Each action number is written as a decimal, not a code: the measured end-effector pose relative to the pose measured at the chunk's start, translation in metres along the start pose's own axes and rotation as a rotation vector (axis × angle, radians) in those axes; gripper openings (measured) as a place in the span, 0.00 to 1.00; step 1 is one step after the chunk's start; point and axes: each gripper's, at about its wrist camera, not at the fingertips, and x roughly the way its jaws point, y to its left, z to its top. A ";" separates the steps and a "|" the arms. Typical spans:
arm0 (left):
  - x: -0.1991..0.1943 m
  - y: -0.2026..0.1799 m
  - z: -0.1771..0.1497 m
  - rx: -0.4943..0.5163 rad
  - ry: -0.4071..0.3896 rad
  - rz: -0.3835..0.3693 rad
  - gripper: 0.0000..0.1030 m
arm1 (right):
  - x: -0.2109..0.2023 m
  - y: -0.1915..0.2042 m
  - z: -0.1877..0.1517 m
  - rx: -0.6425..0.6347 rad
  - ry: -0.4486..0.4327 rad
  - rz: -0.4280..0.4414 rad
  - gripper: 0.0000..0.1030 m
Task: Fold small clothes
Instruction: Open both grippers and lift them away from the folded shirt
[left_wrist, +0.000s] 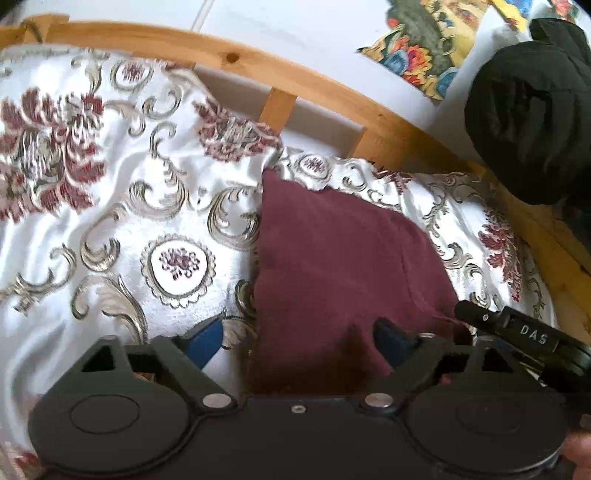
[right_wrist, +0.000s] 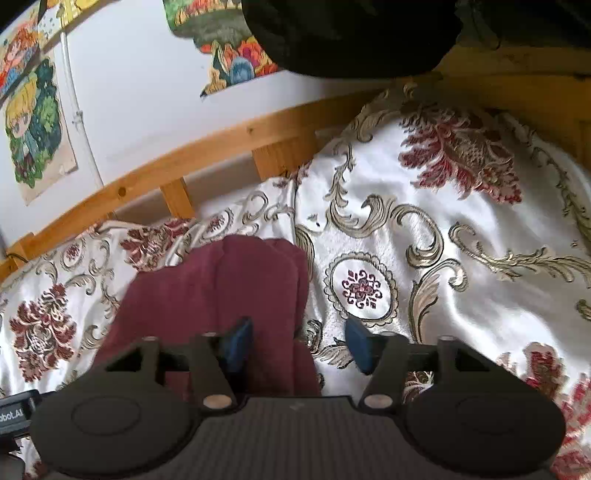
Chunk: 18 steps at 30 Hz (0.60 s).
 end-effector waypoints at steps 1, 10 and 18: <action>-0.006 -0.002 0.001 0.017 -0.002 -0.004 0.91 | -0.006 0.002 0.001 0.000 -0.010 0.004 0.72; -0.083 -0.018 0.003 0.161 -0.074 -0.013 0.99 | -0.093 0.016 0.007 0.006 -0.126 0.019 0.99; -0.151 -0.017 -0.006 0.190 -0.124 -0.013 0.99 | -0.168 0.026 -0.013 -0.002 -0.180 -0.006 1.00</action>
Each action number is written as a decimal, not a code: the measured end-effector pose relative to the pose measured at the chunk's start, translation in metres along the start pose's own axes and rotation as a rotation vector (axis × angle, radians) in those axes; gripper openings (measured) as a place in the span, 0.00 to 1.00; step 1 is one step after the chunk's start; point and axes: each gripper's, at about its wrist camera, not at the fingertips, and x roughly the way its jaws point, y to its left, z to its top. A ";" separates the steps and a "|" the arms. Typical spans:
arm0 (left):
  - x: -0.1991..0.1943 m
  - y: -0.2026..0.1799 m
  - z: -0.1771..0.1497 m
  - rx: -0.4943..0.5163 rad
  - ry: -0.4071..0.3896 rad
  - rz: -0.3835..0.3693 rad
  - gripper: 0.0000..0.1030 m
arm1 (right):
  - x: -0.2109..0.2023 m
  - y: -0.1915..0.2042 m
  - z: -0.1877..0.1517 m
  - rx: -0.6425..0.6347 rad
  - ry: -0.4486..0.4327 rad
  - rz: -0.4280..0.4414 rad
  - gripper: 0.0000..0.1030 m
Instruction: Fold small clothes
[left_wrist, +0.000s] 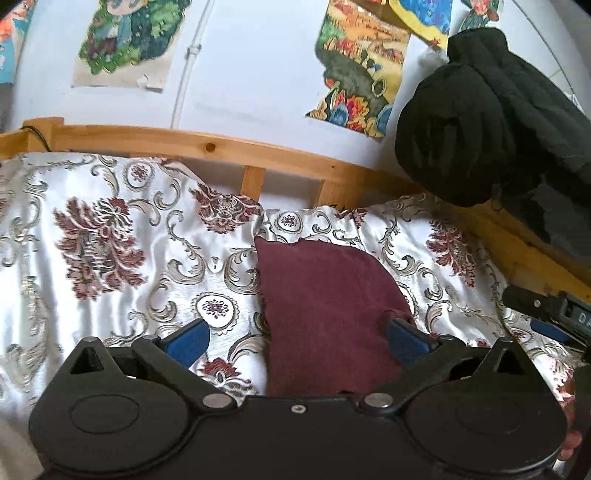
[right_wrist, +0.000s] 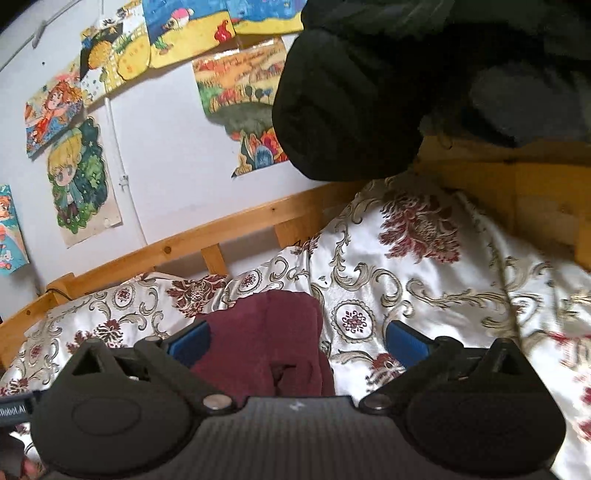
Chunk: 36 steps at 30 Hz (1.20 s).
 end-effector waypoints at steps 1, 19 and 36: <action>-0.007 0.000 -0.001 0.003 -0.001 -0.001 0.99 | -0.007 0.001 -0.002 0.000 0.000 -0.001 1.00; -0.091 -0.002 -0.043 0.115 0.005 -0.023 0.99 | -0.095 0.039 -0.045 -0.155 0.090 -0.030 1.00; -0.087 -0.005 -0.045 0.128 0.034 -0.006 0.99 | -0.086 0.030 -0.045 -0.099 0.132 -0.053 1.00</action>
